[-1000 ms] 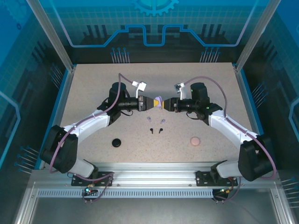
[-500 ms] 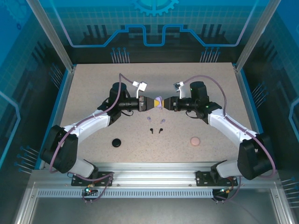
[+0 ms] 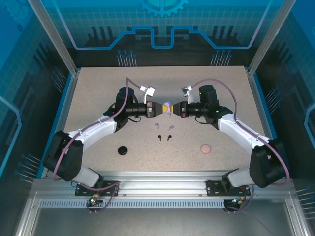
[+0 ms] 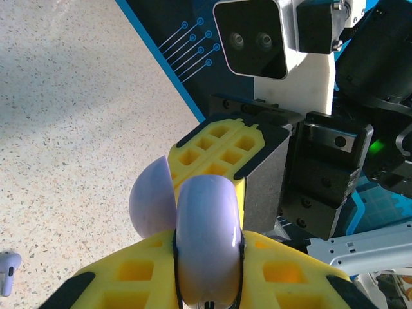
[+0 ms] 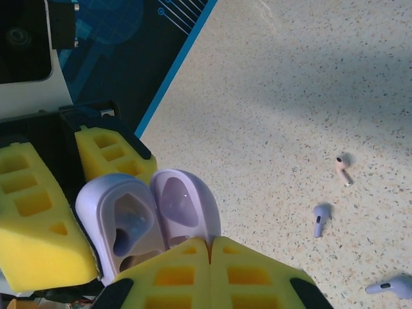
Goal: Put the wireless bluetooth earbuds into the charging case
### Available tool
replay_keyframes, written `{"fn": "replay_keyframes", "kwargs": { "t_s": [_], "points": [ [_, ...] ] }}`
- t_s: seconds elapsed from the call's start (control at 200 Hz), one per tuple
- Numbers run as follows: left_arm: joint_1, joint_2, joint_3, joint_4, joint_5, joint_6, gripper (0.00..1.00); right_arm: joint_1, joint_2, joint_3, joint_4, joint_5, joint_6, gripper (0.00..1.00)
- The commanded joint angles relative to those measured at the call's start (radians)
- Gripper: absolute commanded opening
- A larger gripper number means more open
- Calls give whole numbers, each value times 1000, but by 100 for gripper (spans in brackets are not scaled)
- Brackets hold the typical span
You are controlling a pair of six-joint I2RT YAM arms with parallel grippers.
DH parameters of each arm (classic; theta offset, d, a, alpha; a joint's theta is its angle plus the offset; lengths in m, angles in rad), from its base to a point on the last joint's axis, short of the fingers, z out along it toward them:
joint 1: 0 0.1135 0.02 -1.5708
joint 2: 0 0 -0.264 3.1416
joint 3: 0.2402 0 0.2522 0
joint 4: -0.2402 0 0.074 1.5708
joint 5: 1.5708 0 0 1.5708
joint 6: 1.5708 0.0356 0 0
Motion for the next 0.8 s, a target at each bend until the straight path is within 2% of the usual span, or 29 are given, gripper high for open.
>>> {"fn": "replay_keyframes", "kwargs": {
  "t_s": [0.0, 0.05, 0.135, 0.215, 0.29, 0.51, 0.66, 0.795],
  "points": [
    [-20, 5, 35, 28, 20, 5, 25, 10, 12, 47, -14, 0, -19, 0],
    [-21, 4, 36, 18, 11, 10, 49, 9, 11, 56, -36, 9, -30, 0],
    [-18, -4, 41, -23, -6, 37, 74, 8, 7, 81, -104, 47, -58, 0],
    [-10, -29, 59, -102, -19, 96, 88, 4, 5, 121, -201, 90, -109, 0],
    [3, -50, 87, -191, -22, 158, 96, -1, 6, 163, -292, 131, -179, 0],
    [49, -21, 259, -582, 44, 410, 99, -29, 46, 274, -509, 190, -423, 0],
    [55, 65, 396, -826, 122, 550, 99, -39, 84, 316, -589, 155, -546, 0],
    [55, 138, 462, -947, 165, 622, 91, -39, 104, 329, -627, 113, -601, 0]
  ]
}}
